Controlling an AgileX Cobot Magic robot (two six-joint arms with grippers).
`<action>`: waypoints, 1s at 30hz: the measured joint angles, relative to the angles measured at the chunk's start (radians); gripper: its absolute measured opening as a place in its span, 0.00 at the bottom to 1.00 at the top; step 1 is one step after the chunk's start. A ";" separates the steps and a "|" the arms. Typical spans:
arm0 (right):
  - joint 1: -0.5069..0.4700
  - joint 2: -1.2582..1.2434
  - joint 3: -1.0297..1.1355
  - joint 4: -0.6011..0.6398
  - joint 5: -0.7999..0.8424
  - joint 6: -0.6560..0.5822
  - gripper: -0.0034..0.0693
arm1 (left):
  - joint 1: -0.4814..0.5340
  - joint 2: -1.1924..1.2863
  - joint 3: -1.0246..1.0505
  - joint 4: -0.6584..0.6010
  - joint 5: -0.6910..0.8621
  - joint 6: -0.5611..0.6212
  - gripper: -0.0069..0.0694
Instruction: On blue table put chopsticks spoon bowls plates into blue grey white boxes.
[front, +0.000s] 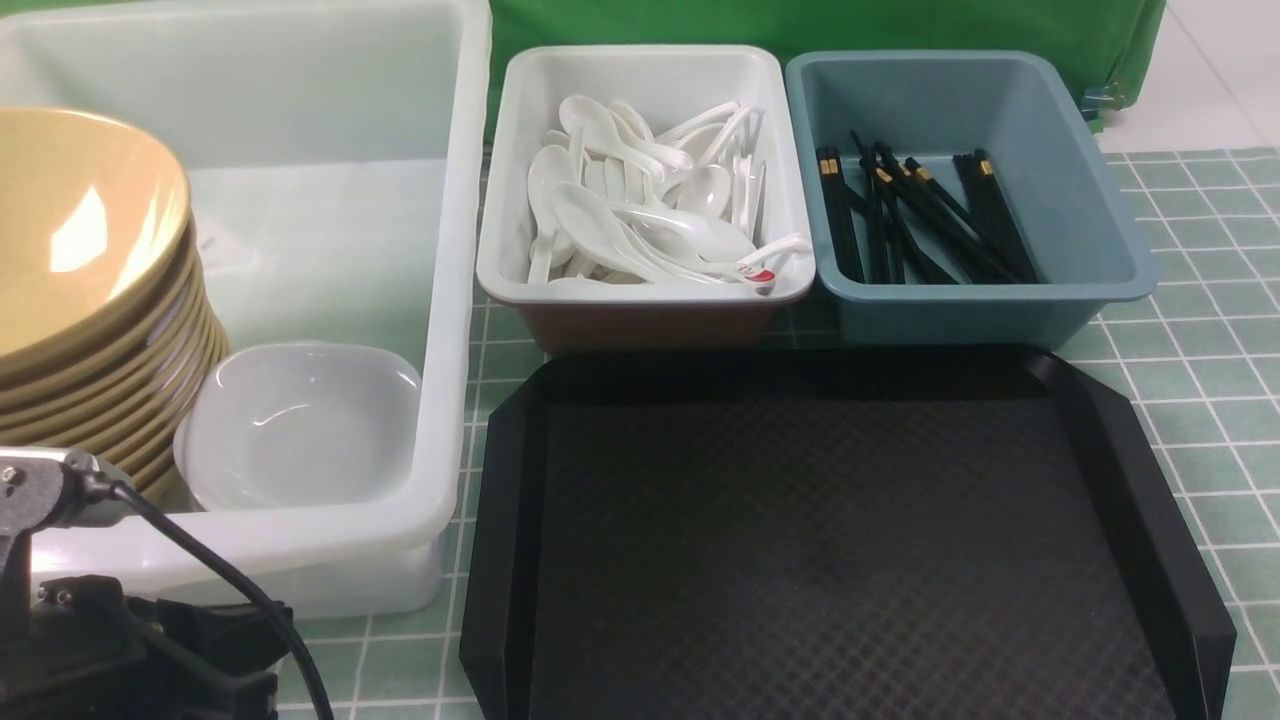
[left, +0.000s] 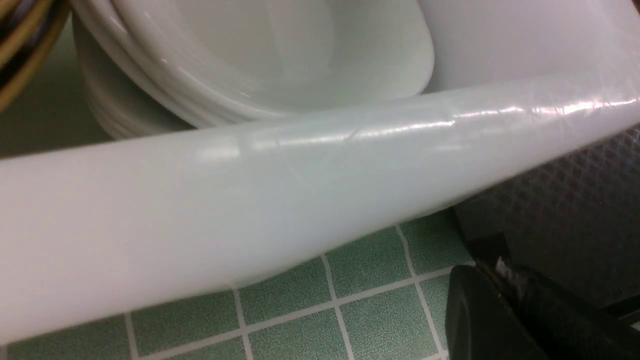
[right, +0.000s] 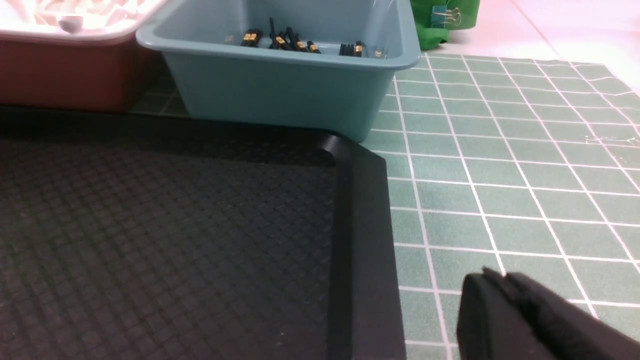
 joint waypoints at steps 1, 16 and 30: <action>0.000 0.000 0.000 -0.001 0.001 0.000 0.13 | -0.004 -0.008 0.003 -0.002 -0.003 0.000 0.10; 0.000 0.000 0.000 -0.003 0.000 0.000 0.14 | 0.038 -0.685 0.203 0.231 -0.146 -0.119 0.10; 0.000 0.000 0.000 -0.003 0.001 0.000 0.15 | -0.072 -0.706 0.398 0.656 -0.336 -0.587 0.10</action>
